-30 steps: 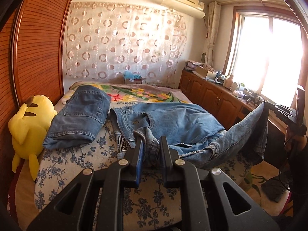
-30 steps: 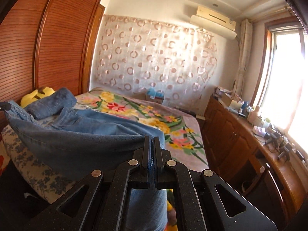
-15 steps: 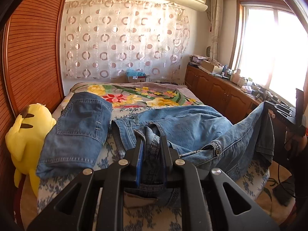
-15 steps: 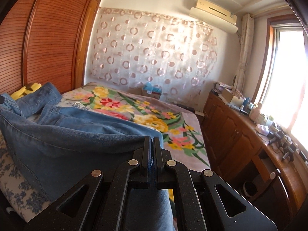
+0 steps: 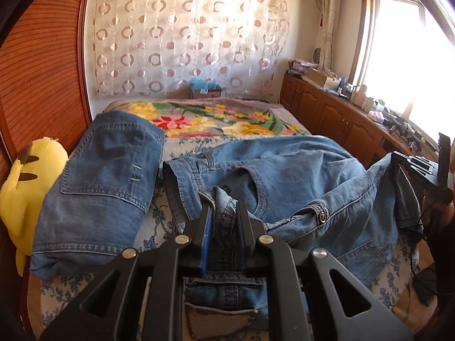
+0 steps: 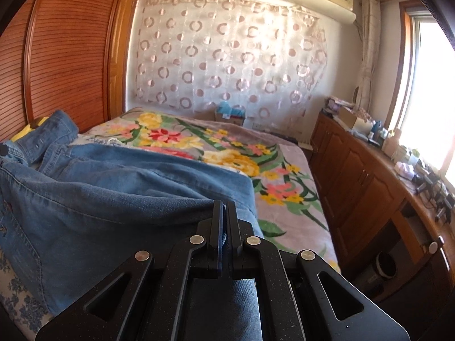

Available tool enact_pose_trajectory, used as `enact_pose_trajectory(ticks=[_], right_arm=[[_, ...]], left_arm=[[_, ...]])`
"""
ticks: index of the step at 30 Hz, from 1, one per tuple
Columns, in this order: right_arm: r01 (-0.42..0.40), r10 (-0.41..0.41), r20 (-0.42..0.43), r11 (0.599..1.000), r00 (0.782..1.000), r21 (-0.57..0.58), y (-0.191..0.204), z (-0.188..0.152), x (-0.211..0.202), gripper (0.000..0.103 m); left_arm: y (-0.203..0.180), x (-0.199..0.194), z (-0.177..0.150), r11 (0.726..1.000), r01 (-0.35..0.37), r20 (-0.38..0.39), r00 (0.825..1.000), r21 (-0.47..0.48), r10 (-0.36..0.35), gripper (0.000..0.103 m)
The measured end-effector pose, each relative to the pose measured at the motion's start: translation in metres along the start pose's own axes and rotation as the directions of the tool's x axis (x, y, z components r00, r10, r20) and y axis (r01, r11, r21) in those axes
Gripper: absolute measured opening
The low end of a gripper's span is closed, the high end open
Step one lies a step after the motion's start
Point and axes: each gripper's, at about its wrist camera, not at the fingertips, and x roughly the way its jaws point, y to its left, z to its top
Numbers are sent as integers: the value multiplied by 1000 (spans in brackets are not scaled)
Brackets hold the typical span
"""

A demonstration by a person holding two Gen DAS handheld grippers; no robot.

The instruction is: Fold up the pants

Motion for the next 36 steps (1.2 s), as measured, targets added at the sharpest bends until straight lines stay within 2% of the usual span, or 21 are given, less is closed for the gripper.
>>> enact_pose_trajectory(ticks=[4, 7, 13, 20, 28, 36], right_arm=[[-12, 13, -33, 1000, 999, 13, -1, -8, 17, 0], [-12, 12, -30, 1000, 999, 26, -4, -7, 20, 0], [-14, 13, 30, 1000, 999, 23, -16, 25, 13, 0], [34, -28, 88, 997, 996, -62, -18, 69, 26, 0], [70, -59, 82, 987, 995, -143, -11, 87, 72, 0], [61, -61, 4, 985, 998, -164, -7, 81, 132, 0]], left_arm=[[0, 9, 1, 1000, 3, -14, 1000, -9, -3, 12], [-4, -1, 13, 1000, 20, 30, 999, -11, -19, 12], [-4, -1, 47, 1000, 10, 67, 998, 16, -11, 12], [4, 21, 80, 1000, -19, 93, 996, 15, 18, 12], [19, 61, 94, 999, -43, 56, 997, -3, 43, 12], [27, 100, 95, 998, -56, -4, 998, -3, 56, 15]])
